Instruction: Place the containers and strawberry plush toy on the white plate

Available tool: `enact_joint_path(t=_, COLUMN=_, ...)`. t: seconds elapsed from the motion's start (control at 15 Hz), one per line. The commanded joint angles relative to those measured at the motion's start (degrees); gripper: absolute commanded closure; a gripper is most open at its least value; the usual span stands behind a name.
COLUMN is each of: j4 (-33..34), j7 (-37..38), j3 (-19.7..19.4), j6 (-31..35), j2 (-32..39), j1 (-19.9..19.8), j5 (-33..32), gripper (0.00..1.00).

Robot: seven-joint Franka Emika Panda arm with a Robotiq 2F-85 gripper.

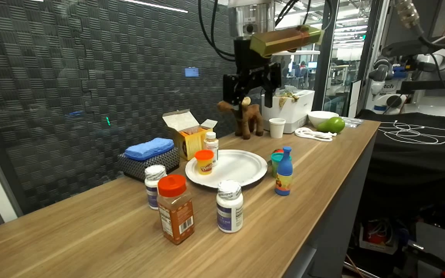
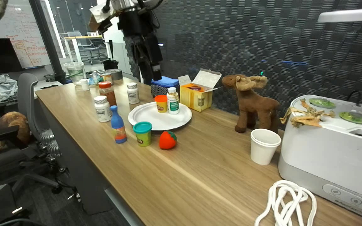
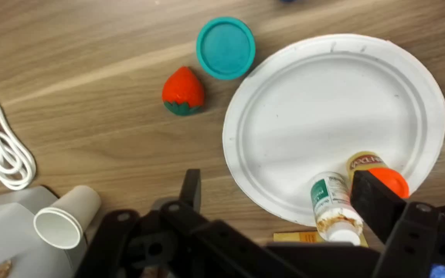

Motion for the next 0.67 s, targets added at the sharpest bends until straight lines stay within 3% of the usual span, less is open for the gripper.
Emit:
enact_joint_path(t=0.0, j4=-10.78, j7=2.68, j3=1.11, j6=6.6, j2=-5.72, j1=-2.96, j5=0.93, gripper=0.0)
enact_joint_path(t=0.27, j4=-17.43, j7=0.99, j3=0.94, j6=14.4, j2=-6.76, j1=-5.24, j5=1.94, gripper=0.0)
enact_joint_path(t=0.6, j4=-21.57, j7=-0.73, j3=0.97, j6=19.2, j2=-6.84, j1=-6.64, j5=4.56, gripper=0.0)
